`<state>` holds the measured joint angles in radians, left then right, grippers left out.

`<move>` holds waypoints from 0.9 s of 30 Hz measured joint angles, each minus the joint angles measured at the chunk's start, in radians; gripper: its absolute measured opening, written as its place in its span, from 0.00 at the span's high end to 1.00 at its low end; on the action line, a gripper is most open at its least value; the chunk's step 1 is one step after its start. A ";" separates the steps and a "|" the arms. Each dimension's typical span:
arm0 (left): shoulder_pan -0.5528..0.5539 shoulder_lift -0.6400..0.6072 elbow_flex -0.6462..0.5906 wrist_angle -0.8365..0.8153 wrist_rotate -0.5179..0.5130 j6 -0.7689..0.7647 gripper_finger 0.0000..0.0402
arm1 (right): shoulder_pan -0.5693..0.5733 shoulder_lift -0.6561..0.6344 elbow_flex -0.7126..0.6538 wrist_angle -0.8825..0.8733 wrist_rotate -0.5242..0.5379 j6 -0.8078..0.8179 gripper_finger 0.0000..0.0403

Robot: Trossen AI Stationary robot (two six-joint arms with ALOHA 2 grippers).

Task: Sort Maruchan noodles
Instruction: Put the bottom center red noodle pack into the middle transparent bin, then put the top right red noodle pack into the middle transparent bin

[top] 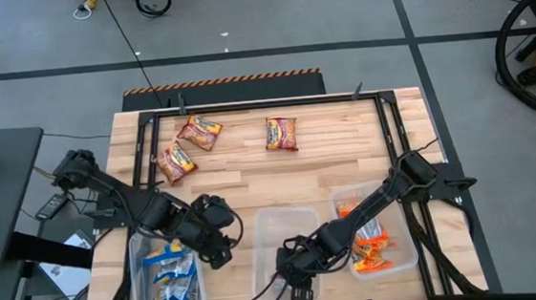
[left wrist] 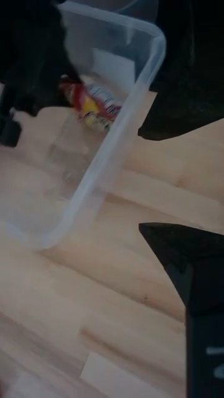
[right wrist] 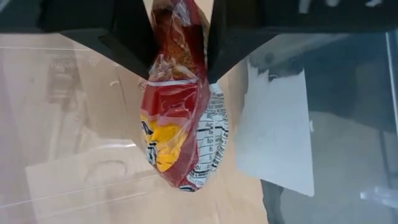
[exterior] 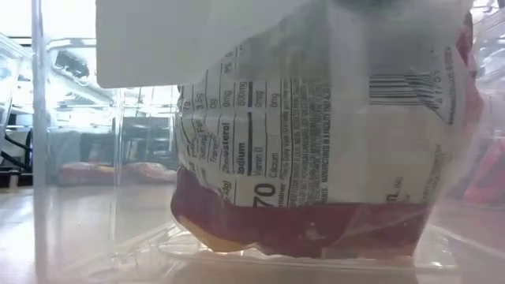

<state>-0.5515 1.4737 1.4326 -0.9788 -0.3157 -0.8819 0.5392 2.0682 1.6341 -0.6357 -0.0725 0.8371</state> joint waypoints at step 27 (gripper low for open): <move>0.061 -0.074 0.000 0.034 0.065 0.106 0.42 | -0.033 -0.081 0.015 0.037 -0.103 -0.037 0.56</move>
<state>-0.4900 1.4001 1.4330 -0.9448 -0.2507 -0.7756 0.5061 1.9874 1.6493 -0.5990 -0.1756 0.8001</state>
